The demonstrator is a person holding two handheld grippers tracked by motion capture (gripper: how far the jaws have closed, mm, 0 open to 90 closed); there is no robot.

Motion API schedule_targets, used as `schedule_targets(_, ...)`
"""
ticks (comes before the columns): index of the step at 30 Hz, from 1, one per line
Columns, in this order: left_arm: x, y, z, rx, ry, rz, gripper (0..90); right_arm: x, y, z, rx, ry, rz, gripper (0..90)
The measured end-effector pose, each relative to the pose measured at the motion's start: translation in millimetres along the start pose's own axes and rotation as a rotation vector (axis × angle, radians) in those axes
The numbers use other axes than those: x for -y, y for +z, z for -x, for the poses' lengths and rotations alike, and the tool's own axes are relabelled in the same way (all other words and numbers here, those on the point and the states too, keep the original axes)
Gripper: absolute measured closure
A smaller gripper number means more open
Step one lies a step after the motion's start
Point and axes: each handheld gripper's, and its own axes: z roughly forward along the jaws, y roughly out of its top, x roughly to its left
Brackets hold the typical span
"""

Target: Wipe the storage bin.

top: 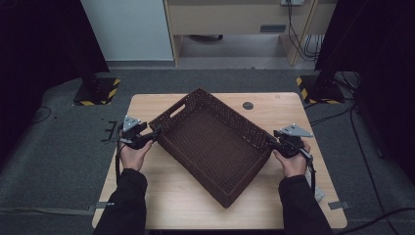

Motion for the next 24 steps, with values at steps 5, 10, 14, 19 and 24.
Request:
schedule_targets(5,-0.9,13.1,-8.9,0.004,0.007,-0.022,34.5,-0.7,-14.4,-2.7,-0.042,0.017,0.041,57.5)
schedule_targets(10,0.3,21.2,-11.2,0.037,-0.017,-0.018,41.9,-2.3,-30.7,-7.4,-0.087,0.040,0.063,53.6)
schedule_targets(14,2.0,18.5,-10.7,0.034,-0.028,-0.018,43.0,3.1,-37.5,-13.4,-0.111,0.036,0.039,51.3)
schedule_targets(19,8.4,7.8,-5.5,0.027,-0.040,-0.008,42.8,11.0,-37.9,-16.1,-0.112,0.056,0.017,50.4)
schedule_targets(24,9.7,-1.6,-6.4,0.050,-0.036,-0.022,41.7,12.3,-32.3,-13.9,-0.103,0.084,0.030,51.7)
